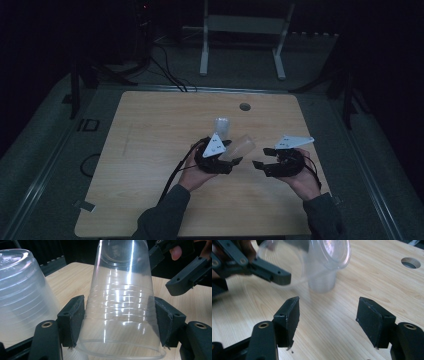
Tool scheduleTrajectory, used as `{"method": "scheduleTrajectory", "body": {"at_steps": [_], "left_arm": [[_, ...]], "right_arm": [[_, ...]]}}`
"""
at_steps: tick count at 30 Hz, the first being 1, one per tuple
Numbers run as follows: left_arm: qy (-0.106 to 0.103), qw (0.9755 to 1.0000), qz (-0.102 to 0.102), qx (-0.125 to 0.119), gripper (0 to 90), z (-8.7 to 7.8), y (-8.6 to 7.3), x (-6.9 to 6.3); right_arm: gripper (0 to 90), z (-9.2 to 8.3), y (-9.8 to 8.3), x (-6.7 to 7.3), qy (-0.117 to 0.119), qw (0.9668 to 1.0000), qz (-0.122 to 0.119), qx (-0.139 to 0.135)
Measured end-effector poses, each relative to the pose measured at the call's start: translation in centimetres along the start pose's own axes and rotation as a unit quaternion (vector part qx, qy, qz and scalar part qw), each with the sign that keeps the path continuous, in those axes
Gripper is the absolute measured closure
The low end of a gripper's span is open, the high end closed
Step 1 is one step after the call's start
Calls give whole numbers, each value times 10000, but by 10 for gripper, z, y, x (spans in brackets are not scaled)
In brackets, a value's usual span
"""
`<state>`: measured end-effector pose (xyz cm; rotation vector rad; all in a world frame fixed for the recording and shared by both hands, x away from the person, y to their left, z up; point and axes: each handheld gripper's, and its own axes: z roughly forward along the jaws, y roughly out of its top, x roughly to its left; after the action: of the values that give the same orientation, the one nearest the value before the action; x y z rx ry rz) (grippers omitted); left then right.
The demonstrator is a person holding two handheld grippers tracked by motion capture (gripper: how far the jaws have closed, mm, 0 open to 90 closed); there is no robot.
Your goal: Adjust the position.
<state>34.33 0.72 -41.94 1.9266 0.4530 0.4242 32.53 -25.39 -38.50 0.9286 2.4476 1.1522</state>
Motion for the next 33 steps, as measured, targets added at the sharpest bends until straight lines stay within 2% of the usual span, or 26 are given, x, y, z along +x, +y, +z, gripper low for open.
{"method": "scheduleTrajectory", "body": {"at_steps": [6,11,18,33], "left_arm": [[-38,10000,-57,2,324,-3,0,3],[-159,9998,-55,44,324,-6,0,4],[-197,9998,43,95,323,-9,2,4],[-333,9994,50,119,323,-14,3,5]], "right_arm": [[374,-1,3,1,-78,9997,-190,157],[382,-6,8,1,-175,9987,-367,301],[390,-9,15,3,-196,9957,-678,600],[411,-15,28,5,-256,9895,-1085,916]]}}
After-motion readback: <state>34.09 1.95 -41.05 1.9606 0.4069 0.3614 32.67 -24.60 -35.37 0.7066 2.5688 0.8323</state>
